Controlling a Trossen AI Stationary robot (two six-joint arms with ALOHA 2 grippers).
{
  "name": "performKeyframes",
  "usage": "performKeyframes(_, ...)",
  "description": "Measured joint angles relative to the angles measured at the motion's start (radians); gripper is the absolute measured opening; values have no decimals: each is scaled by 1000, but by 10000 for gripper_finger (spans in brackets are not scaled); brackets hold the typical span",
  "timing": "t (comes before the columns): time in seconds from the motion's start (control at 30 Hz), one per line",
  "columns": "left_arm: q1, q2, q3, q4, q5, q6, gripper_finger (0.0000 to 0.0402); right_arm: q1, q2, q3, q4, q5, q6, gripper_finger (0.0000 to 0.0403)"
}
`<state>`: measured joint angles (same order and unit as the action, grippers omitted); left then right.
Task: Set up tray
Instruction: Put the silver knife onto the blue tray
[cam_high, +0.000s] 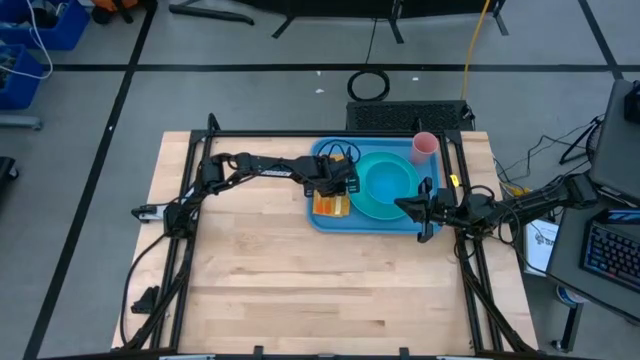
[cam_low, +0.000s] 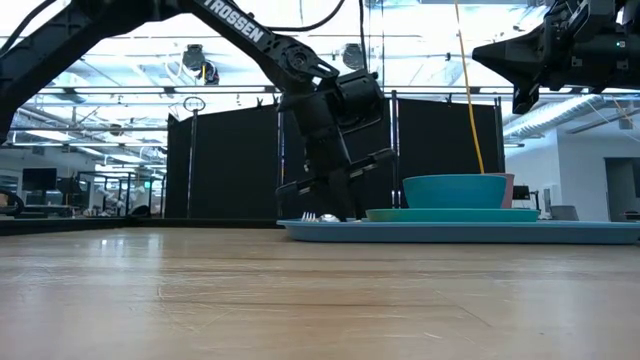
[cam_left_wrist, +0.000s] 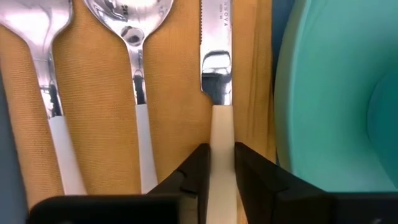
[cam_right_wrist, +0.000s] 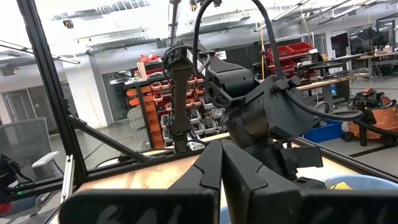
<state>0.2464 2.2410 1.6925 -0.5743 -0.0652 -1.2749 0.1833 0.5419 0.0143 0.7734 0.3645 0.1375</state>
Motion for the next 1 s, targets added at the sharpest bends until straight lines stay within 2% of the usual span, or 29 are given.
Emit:
performKeyframes(0.13,-10,1,0,1,-43,-11,80,0,0,0,0,0,0,0)
performKeyframes(0.67,-11,1,0,2,-9,-38,83,0,0,0,0,0,0,0)
performKeyframes(1.0,-12,1,0,3,-29,-55,83,0,0,0,0,0,0,0)
